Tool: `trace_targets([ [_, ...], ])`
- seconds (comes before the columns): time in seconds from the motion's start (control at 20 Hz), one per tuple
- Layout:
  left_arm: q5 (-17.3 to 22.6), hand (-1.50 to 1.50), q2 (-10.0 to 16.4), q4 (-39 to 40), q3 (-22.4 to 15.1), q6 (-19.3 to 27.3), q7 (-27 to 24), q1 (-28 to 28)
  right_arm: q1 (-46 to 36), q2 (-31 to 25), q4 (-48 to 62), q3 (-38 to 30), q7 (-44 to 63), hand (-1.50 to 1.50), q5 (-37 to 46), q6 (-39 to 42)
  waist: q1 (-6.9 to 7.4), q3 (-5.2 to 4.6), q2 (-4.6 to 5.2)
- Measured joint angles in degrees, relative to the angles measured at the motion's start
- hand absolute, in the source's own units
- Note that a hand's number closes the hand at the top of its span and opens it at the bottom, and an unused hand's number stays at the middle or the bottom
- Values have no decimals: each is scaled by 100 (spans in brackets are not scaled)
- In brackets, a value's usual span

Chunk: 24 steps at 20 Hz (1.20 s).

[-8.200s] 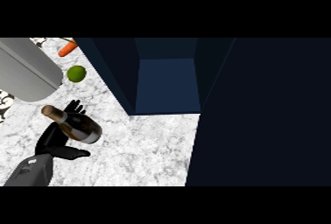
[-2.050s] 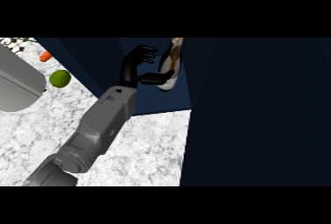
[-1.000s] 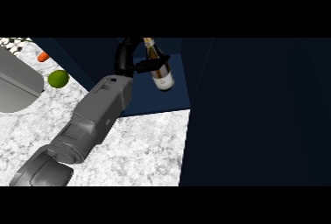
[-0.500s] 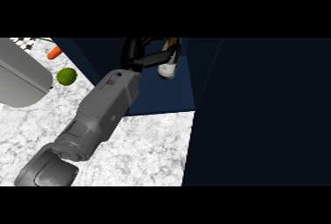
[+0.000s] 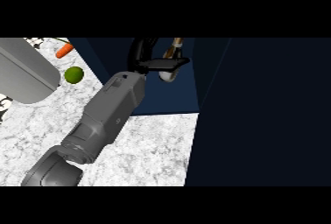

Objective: Pick up the wine, place it into the cabinet and close the cabinet

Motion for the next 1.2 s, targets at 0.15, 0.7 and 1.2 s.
trace_targets([
  [0.15,98,-150,-31,-191,-82,39,67,90,38,-13,-5,18,-28,-150,8,-14,20,1,-24],
  [0.7,582,-150,-61,-1465,-765,-428,290,1169,81,-129,-26,-240,108,-150,6,-75,155,1,-101],
  [1.2,778,-150,-10,-3414,-1620,-275,633,2878,224,-162,-23,-355,18,-150,0,-92,315,5,-129],
])
